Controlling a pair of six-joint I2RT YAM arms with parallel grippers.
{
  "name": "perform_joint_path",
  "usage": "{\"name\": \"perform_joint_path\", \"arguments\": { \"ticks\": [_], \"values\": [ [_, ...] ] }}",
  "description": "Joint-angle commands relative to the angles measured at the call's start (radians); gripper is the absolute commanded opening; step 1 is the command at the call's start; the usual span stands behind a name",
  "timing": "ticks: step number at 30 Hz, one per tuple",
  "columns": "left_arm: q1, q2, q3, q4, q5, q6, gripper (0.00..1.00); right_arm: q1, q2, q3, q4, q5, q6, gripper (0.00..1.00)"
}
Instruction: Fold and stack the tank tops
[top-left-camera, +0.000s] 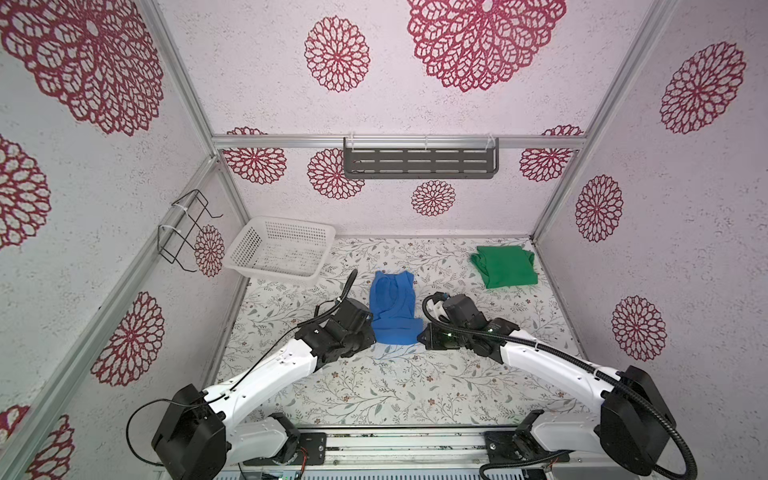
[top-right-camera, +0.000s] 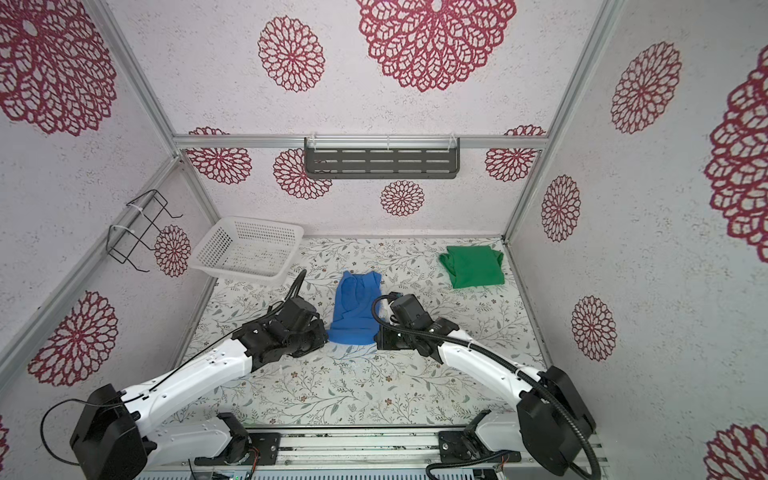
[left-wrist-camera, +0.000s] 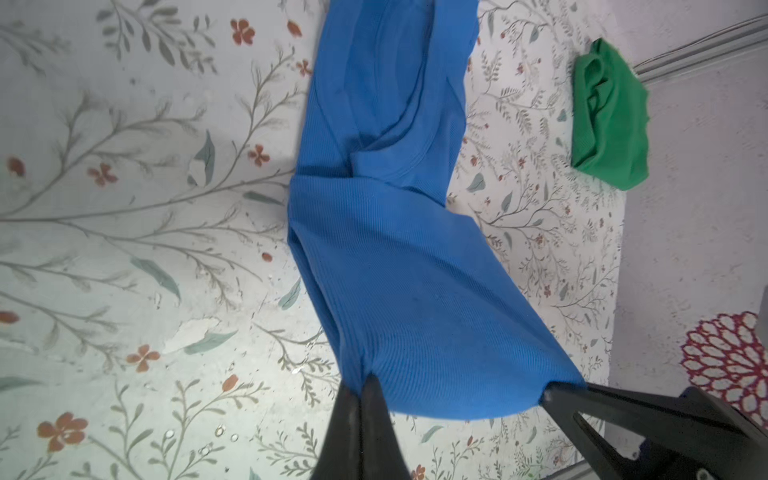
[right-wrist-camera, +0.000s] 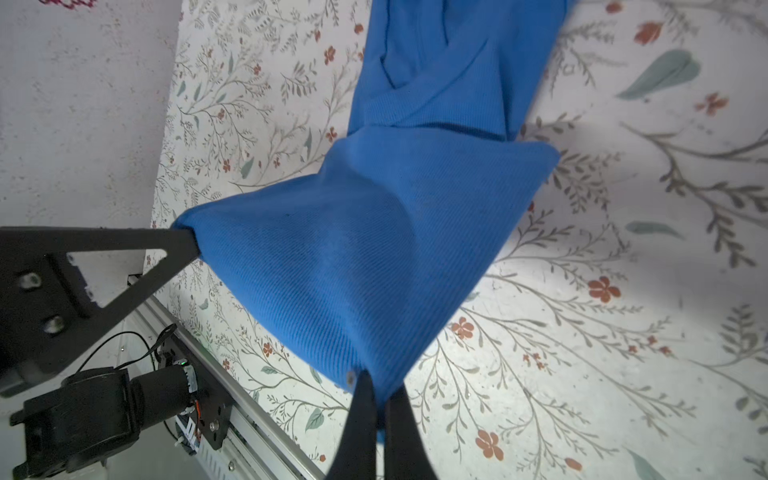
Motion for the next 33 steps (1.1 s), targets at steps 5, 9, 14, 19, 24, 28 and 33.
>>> {"name": "perform_joint_path", "arguments": {
  "ticks": [5,9,14,19,24,28,33],
  "values": [
    [0.096,0.121,0.120,-0.003,0.012,0.167,0.00,-0.055,0.082,0.129,-0.043,0.059,-0.137,0.00],
    [0.143,0.192,0.154,0.059,0.066,0.200,0.00,-0.115,0.141,0.177,-0.012,0.002,-0.174,0.00],
    [0.201,0.287,0.207,0.114,0.123,0.240,0.00,-0.176,0.229,0.246,-0.009,-0.074,-0.225,0.00],
    [0.259,0.378,0.264,0.161,0.168,0.272,0.00,-0.218,0.324,0.331,-0.026,-0.125,-0.280,0.00],
    [0.303,0.484,0.333,0.209,0.218,0.299,0.00,-0.259,0.424,0.418,-0.030,-0.161,-0.317,0.00],
    [0.334,0.587,0.401,0.265,0.248,0.322,0.00,-0.294,0.521,0.487,-0.011,-0.199,-0.340,0.00],
    [0.372,0.780,0.516,0.356,0.309,0.332,0.00,-0.339,0.690,0.628,0.007,-0.228,-0.373,0.00]
  ]
}}
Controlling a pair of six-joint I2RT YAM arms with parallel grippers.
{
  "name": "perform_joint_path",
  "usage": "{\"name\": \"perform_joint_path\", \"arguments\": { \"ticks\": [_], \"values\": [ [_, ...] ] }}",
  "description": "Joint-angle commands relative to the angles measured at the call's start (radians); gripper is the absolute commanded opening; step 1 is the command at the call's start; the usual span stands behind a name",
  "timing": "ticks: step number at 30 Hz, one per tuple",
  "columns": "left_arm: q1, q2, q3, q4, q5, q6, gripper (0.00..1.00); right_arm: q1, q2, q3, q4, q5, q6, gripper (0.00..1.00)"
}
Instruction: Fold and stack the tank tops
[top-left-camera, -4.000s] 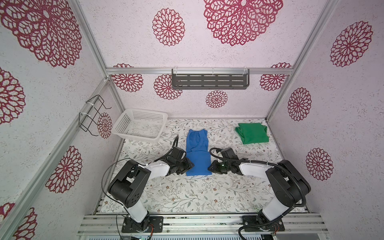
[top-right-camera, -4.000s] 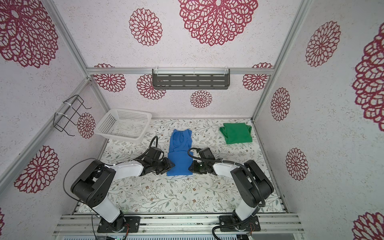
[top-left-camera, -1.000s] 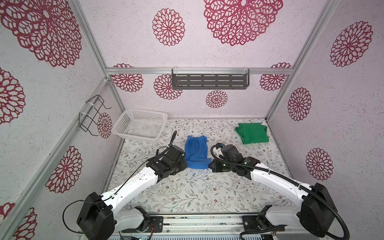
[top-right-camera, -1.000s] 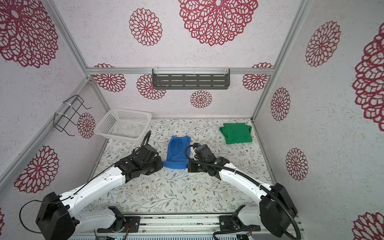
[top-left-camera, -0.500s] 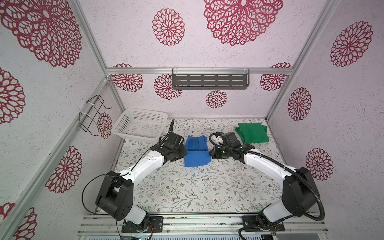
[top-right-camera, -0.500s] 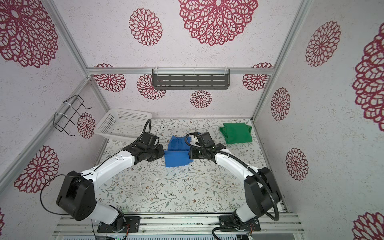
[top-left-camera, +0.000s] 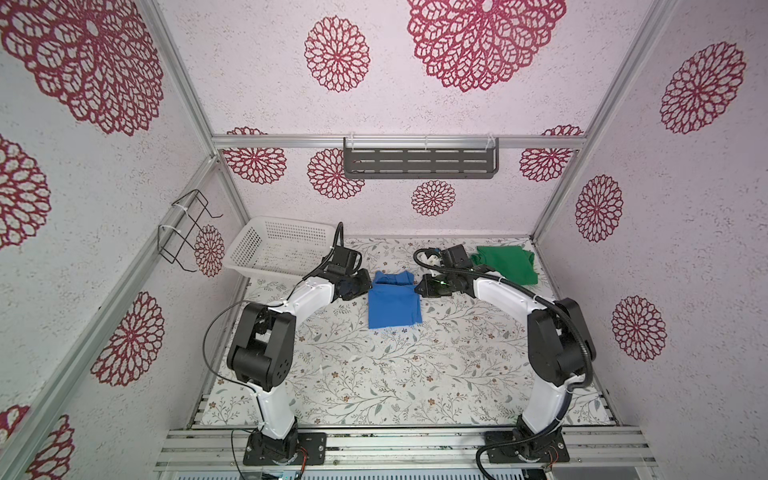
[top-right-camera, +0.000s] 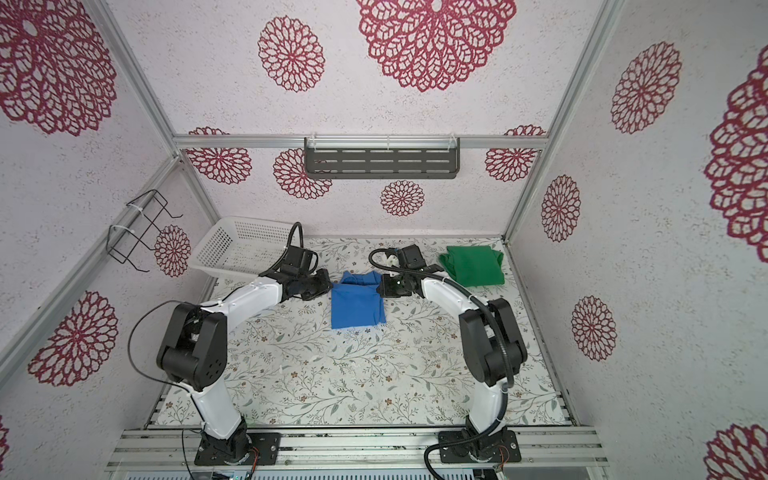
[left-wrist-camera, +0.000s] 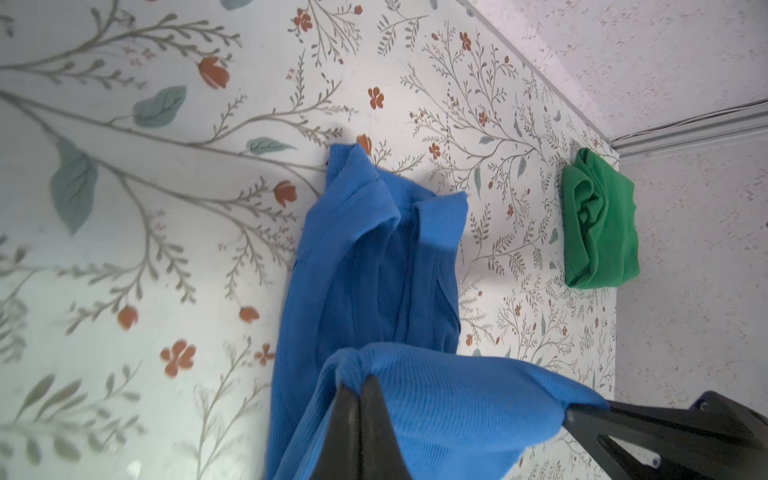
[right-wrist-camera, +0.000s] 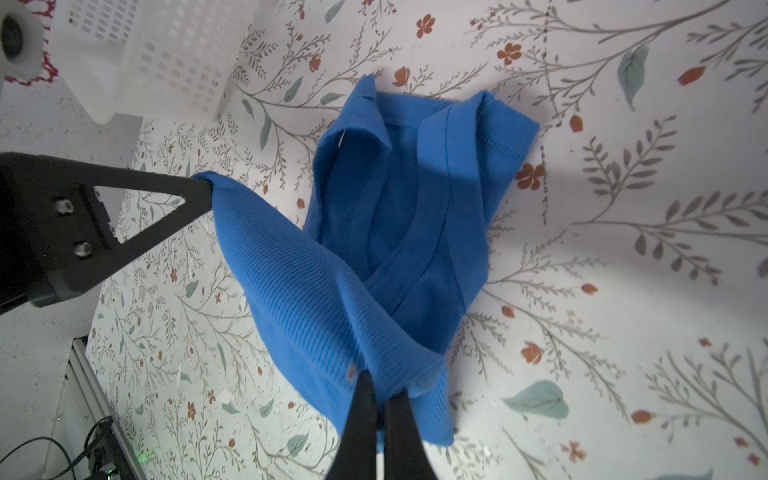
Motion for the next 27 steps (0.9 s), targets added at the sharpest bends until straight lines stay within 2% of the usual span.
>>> {"name": "perform_joint_path", "arguments": {
  "ticks": [1,2,4,5,6,8,12,15,18,24,26,27],
  "values": [
    [0.040,0.114,0.078,0.098,0.031,0.043,0.03,-0.038,0.076,0.088,0.042,-0.034,-0.050,0.07],
    [0.046,0.142,0.100,0.105,0.035,0.051,0.12,-0.044,0.097,0.102,0.070,-0.034,-0.050,0.20],
    [0.069,0.180,0.125,0.141,0.079,0.047,0.43,-0.052,0.125,0.115,0.136,-0.030,-0.057,0.52],
    [0.077,0.177,0.117,0.167,0.086,0.042,0.52,-0.052,0.125,0.114,0.151,-0.014,-0.065,0.62],
    [0.083,0.161,0.105,0.186,0.086,0.039,0.59,-0.052,0.117,0.107,0.163,0.014,-0.074,0.71],
    [0.086,0.109,0.078,0.184,0.059,0.047,0.65,-0.053,0.085,0.074,0.176,0.063,-0.082,0.76],
    [0.060,-0.033,-0.001,0.138,0.013,0.061,0.66,-0.050,-0.021,-0.056,0.215,0.113,-0.042,0.74],
    [0.008,-0.072,-0.048,0.109,-0.025,0.044,0.63,-0.025,-0.093,-0.157,0.273,0.101,0.015,0.64],
    [-0.029,-0.037,-0.049,0.088,-0.074,0.045,0.61,0.001,-0.088,-0.157,0.258,0.078,0.027,0.56],
    [-0.016,0.106,0.021,0.121,-0.057,0.066,0.48,-0.001,0.026,-0.048,0.236,0.088,-0.003,0.35],
    [-0.012,0.144,0.049,0.124,-0.050,0.077,0.49,-0.002,0.074,-0.006,0.231,0.085,-0.011,0.35],
    [-0.012,0.160,0.061,0.119,-0.051,0.082,0.55,-0.002,0.096,0.011,0.236,0.078,-0.011,0.37]
  ]
}}
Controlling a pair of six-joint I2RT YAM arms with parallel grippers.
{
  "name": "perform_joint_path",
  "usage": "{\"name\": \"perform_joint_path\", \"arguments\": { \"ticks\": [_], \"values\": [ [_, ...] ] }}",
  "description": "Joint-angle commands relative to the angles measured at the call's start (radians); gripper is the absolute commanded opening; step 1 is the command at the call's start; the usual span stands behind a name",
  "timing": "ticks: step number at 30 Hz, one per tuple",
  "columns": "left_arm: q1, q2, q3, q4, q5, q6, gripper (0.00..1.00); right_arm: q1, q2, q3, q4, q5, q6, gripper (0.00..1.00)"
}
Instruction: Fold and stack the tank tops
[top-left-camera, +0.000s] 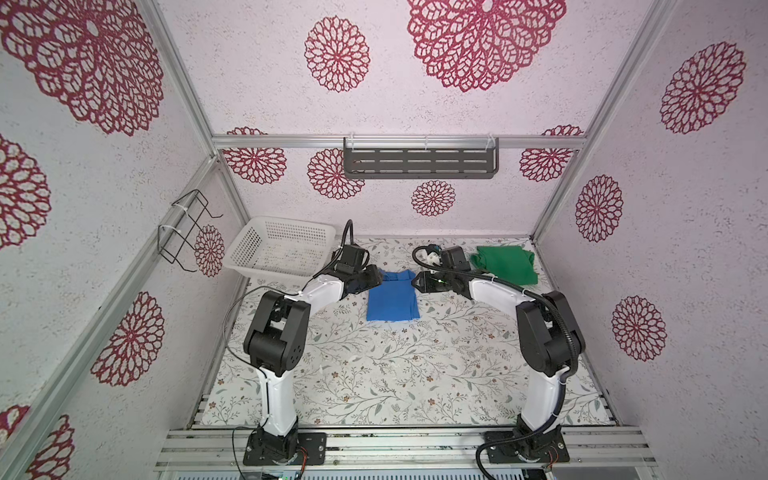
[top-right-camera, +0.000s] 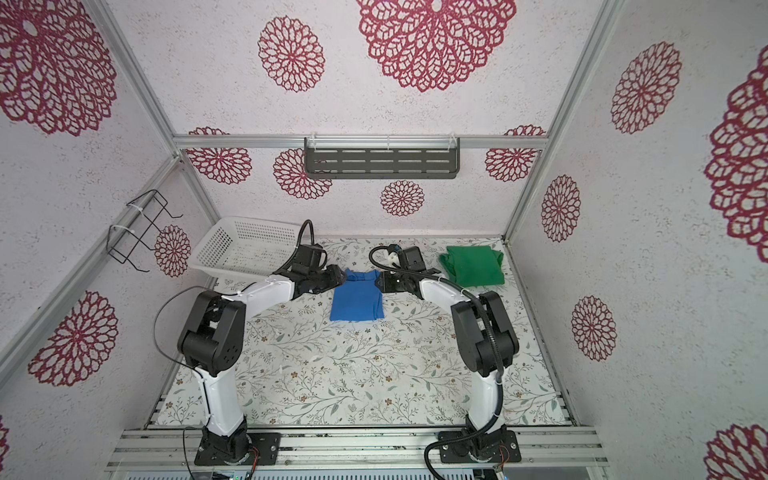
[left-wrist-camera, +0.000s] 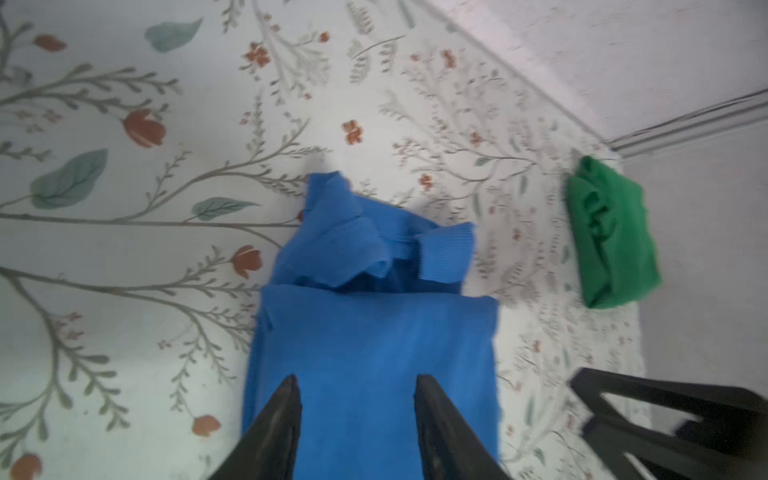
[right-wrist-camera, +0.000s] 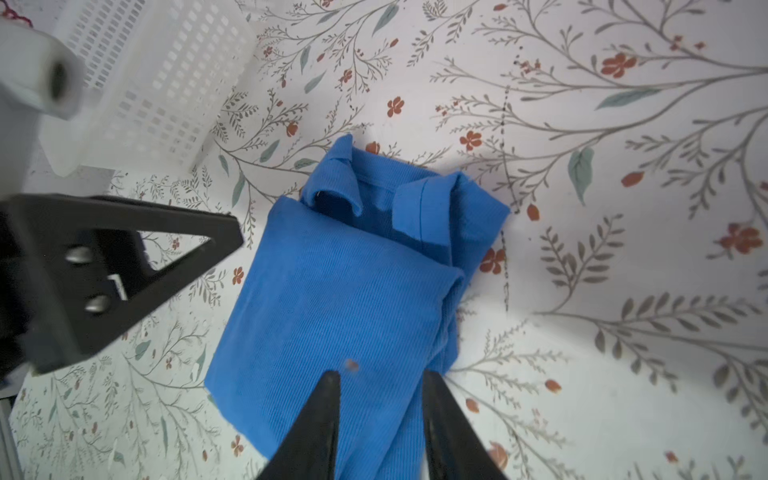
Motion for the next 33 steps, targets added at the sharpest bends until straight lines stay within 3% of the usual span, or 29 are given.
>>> {"name": "perform_joint_path", "arguments": {
  "ticks": [1,3,7,10,13,17,21,23,29,33],
  "values": [
    [0.017,0.045,0.050,-0.005,-0.017,0.036,0.60,-0.007,0.064,0.063,0.010,-0.005,-0.019,0.40],
    [0.018,0.058,0.050,-0.004,-0.020,0.039,0.64,-0.007,0.101,0.086,0.014,-0.003,-0.015,0.49],
    [0.025,0.073,0.036,0.017,-0.023,0.035,0.62,-0.006,0.151,0.107,0.030,-0.012,0.003,0.49],
    [0.033,0.084,0.035,0.033,0.005,0.022,0.52,-0.003,0.168,0.108,0.044,-0.039,0.025,0.39],
    [0.034,0.090,0.036,0.040,0.014,0.021,0.39,-0.001,0.165,0.087,0.055,-0.039,0.028,0.19],
    [0.038,0.094,0.039,0.058,0.022,0.019,0.31,0.000,0.148,0.058,0.064,-0.036,0.022,0.02],
    [0.040,0.104,0.052,0.072,0.048,0.011,0.14,0.002,0.125,0.045,0.065,-0.052,0.019,0.00],
    [0.040,0.099,0.044,0.074,0.063,0.001,0.01,0.006,0.112,0.040,0.056,-0.057,0.019,0.00],
    [0.018,0.006,-0.216,0.288,0.124,-0.163,0.00,0.033,0.047,-0.072,0.089,-0.060,0.036,0.00],
    [-0.041,-0.130,-0.452,0.372,0.060,-0.247,0.00,0.071,-0.025,-0.210,0.124,-0.041,0.056,0.00]
  ]
}}
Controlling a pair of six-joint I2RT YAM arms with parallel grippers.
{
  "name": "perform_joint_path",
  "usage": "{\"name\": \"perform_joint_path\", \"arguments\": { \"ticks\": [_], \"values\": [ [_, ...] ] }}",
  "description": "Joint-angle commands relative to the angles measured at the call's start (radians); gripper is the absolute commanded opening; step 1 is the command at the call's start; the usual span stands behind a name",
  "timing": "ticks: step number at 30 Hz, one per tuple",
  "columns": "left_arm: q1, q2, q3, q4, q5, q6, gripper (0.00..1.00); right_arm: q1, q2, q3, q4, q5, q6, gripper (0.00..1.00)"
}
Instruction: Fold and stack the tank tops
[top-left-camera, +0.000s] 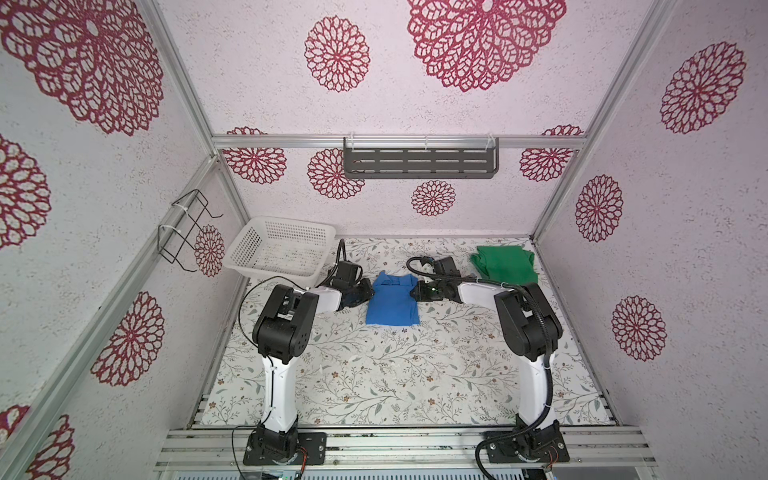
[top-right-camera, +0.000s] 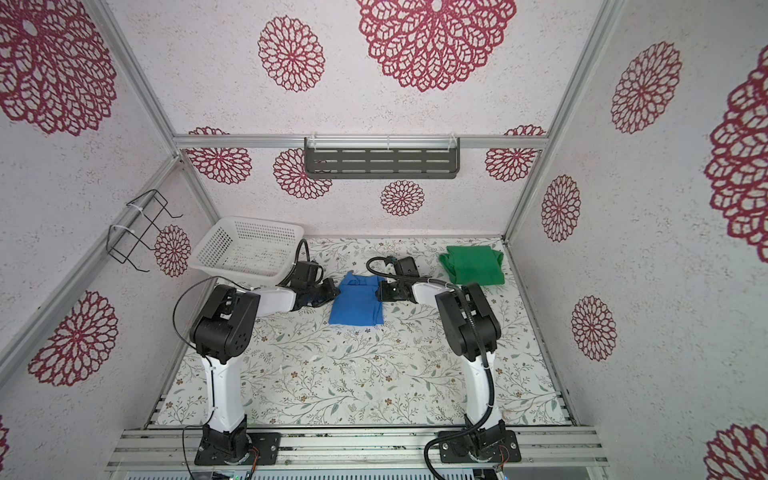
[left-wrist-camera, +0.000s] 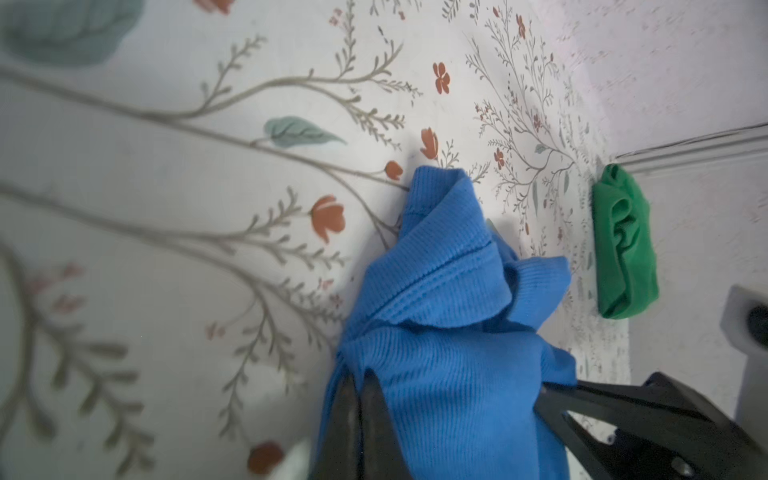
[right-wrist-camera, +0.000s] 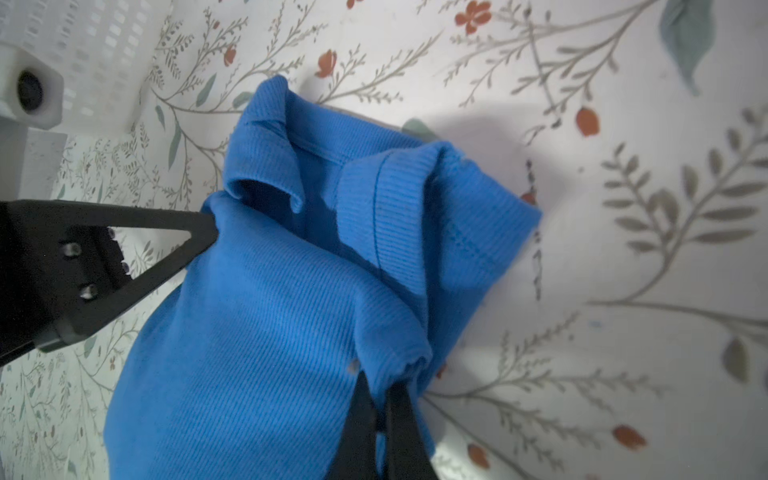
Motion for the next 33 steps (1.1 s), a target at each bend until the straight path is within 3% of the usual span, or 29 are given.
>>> {"name": "perform_joint_path", "arguments": {
  "ticks": [1,6,11,15,23,31,33],
  "values": [
    [-0.066,-0.119,-0.178,0.051,-0.039,-0.108,0.00,0.047,-0.110,-0.103,0.017,0.005,0.026,0.00],
    [-0.132,-0.354,-0.338,-0.052,-0.128,-0.132,0.00,0.148,-0.289,-0.287,0.029,0.042,0.083,0.00],
    [-0.137,-0.492,-0.312,-0.234,-0.194,-0.033,0.00,0.176,-0.405,-0.357,0.033,0.081,0.120,0.00],
    [-0.137,-0.520,-0.271,-0.273,-0.203,0.004,0.00,0.178,-0.459,-0.348,0.010,0.104,0.109,0.00],
    [-0.124,-0.475,-0.209,-0.219,-0.232,0.067,0.00,0.175,-0.498,-0.305,-0.003,0.178,0.049,0.00],
    [-0.079,-0.218,-0.077,-0.106,-0.162,0.058,0.00,0.110,-0.347,-0.257,0.074,0.141,0.059,0.00],
    [-0.074,-0.174,-0.072,-0.090,-0.182,0.048,0.02,0.100,-0.303,-0.255,0.090,0.123,0.066,0.05]
  ]
}}
